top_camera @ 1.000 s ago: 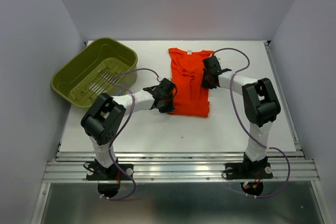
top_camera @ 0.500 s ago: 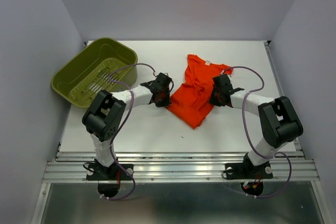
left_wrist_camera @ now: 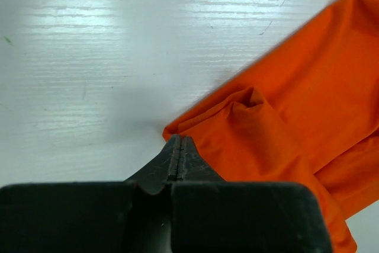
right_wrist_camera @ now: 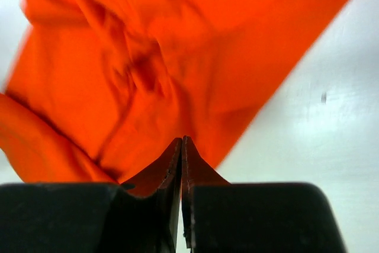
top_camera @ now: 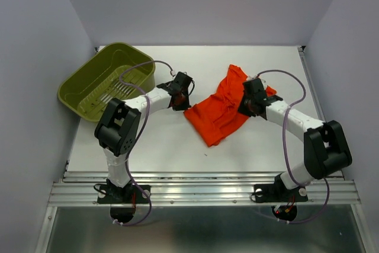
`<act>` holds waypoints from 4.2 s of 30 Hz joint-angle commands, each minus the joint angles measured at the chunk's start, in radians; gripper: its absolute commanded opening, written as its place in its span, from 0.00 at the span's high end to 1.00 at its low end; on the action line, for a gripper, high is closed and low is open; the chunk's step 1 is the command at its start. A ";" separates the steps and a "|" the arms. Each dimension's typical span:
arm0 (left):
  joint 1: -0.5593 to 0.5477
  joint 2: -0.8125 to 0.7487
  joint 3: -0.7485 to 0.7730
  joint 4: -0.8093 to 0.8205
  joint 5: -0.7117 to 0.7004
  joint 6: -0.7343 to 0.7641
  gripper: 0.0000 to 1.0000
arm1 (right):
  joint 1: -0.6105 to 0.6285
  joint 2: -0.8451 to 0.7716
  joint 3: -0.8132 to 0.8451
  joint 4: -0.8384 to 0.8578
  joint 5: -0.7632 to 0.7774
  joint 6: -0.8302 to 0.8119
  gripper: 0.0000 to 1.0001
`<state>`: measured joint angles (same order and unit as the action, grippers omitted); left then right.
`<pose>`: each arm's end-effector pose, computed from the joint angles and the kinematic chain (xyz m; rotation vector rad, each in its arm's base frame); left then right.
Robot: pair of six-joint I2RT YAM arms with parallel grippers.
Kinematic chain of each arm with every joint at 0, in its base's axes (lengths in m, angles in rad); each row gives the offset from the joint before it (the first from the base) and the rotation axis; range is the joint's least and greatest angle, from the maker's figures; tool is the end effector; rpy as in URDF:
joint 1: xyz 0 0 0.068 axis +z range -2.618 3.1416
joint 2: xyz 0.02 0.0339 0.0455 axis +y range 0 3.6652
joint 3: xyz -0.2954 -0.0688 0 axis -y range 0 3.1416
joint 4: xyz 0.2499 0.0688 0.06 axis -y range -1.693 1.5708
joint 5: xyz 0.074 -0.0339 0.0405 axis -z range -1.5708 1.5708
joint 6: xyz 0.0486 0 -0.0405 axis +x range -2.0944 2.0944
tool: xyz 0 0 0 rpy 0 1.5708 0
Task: Roll the t-shirts
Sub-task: Roll the T-shirt to the center of the board.
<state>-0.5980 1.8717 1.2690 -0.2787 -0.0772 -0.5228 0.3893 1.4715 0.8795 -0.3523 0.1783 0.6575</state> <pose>0.3536 -0.2364 0.2089 0.0591 2.4894 -0.3937 0.2836 0.1070 0.2191 0.4068 2.4729 0.2116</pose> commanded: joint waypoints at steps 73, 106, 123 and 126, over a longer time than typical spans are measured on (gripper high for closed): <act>-0.074 -0.154 0.012 -0.053 0.088 0.079 1.00 | -0.322 0.501 0.667 -0.082 -0.111 -0.346 0.60; -0.074 -0.121 0.018 -0.042 0.094 0.067 1.00 | -0.290 0.589 0.747 -0.051 -0.082 -0.318 0.99; -0.074 -0.112 -0.003 -0.027 0.117 0.060 1.00 | -0.290 0.497 0.682 0.105 -0.060 -0.283 0.99; -0.074 -0.108 0.000 -0.027 0.119 0.060 1.00 | -0.290 0.521 0.711 0.107 -0.071 -0.286 0.99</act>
<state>-0.6724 1.7691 1.2713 -0.3187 0.0349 -0.4618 0.0986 2.0171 1.5551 -0.3134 0.1120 0.3698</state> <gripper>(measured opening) 0.025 0.018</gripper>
